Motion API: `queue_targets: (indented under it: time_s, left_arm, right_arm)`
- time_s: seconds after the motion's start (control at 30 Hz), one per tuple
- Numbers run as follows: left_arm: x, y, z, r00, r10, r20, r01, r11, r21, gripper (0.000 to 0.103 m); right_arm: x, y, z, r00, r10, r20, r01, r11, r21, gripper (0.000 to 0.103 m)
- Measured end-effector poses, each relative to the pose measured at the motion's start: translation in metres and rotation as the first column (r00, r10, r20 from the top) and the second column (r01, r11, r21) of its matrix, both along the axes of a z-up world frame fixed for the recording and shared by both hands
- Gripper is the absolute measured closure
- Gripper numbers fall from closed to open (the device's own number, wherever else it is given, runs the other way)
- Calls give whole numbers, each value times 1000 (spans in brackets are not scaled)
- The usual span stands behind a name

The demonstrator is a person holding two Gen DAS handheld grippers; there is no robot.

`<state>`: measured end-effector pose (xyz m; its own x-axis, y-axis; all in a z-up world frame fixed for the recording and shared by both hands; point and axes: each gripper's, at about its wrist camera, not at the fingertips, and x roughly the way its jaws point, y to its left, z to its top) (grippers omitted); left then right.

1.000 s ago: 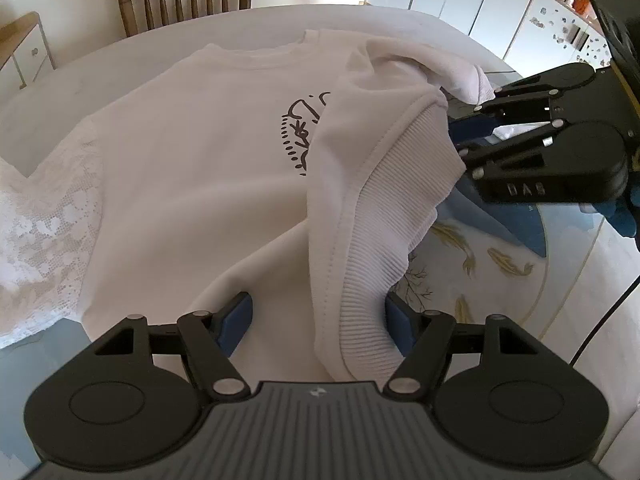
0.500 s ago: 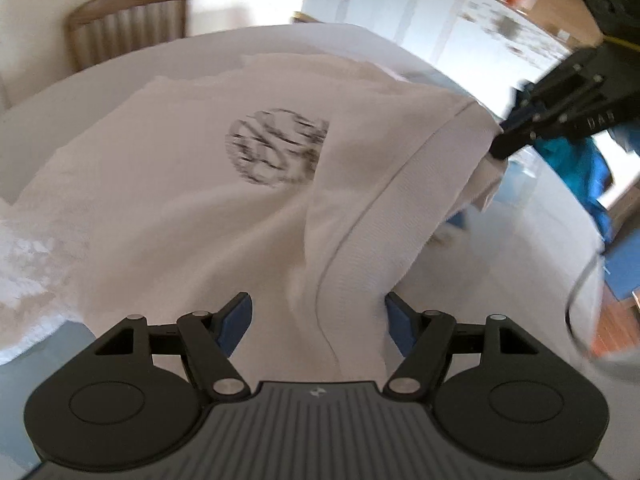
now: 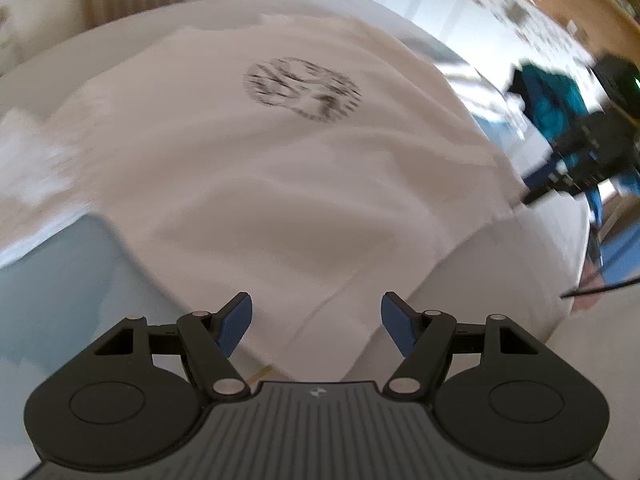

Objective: Fold clothes

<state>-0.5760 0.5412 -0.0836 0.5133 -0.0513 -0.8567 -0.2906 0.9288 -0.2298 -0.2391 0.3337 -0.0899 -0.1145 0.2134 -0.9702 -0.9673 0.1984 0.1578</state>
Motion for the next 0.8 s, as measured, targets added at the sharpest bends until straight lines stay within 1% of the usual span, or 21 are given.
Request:
queue_targets:
  time_s: [0.03,0.07,0.13,0.17,0.23,0.3,0.37,0.43,0.47,0.53,0.57,0.6,0.63,0.67,0.7,0.73,0.8]
  left_arm:
    - [-8,5,0,999,41,6,-41,999,-14,33]
    - [-13,11,-4,996,83,-10,-84,995,-45,33]
    - [-23,22,-13,985,166,-48,-170,980,-105,33]
    - [-26,25,-17,980,189,-62,-195,973,-120,33]
    - [-28,25,-23,974,214,-69,-221,966,-131,33]
    - [-26,22,-24,973,223,-54,-228,963,-142,33]
    - [-23,22,-28,970,239,-53,-244,955,-171,33]
    - [-17,20,-34,961,271,-51,-276,942,-192,33]
    - [-14,19,-37,956,288,-50,-292,935,-203,33]
    - [-11,14,-35,953,299,-49,-302,937,-176,33]
    - [-9,11,-34,952,304,-49,-308,938,-162,35]
    - [-8,9,-33,950,309,-49,-313,938,-147,45]
    - [-6,7,-32,948,314,-48,-318,939,-133,52]
    - [-4,4,-31,947,317,-53,-322,940,-113,63]
    - [-1,0,-30,945,321,-59,-325,941,-93,70]
    - [0,-2,-29,945,322,-60,-326,943,-71,73]
    - [-3,-2,-28,939,339,-62,-342,938,-52,86]
  right_arm:
    - [5,-4,3,1000,-22,-12,23,1000,7,0]
    - [11,-7,6,999,-45,-24,45,999,13,0]
    - [22,-15,12,995,-89,-48,91,996,26,0]
    - [30,-17,9,987,-143,-76,146,989,26,0]
    - [47,-23,2,959,-250,-132,255,967,23,0]
    - [59,-27,-13,919,-348,-187,355,935,6,0]
    - [71,-29,-27,870,-435,-230,445,895,-10,0]
    - [69,-27,-34,863,-449,-231,461,888,-5,0]
    - [66,-25,-36,872,-439,-216,449,893,0,0]
    - [58,-21,-37,895,-409,-176,419,908,18,0]
    - [52,-18,-36,908,-390,-151,399,916,31,0]
    - [47,-15,-35,917,-376,-131,384,923,37,0]
    - [42,-11,-35,926,-362,-111,368,929,42,0]
    - [37,-8,-34,933,-348,-91,353,935,47,0]
    - [31,-5,-34,940,-336,-66,339,940,47,0]
    - [31,-8,-33,943,-328,-63,331,943,44,0]
    - [32,-14,-31,948,-312,-57,314,949,39,0]
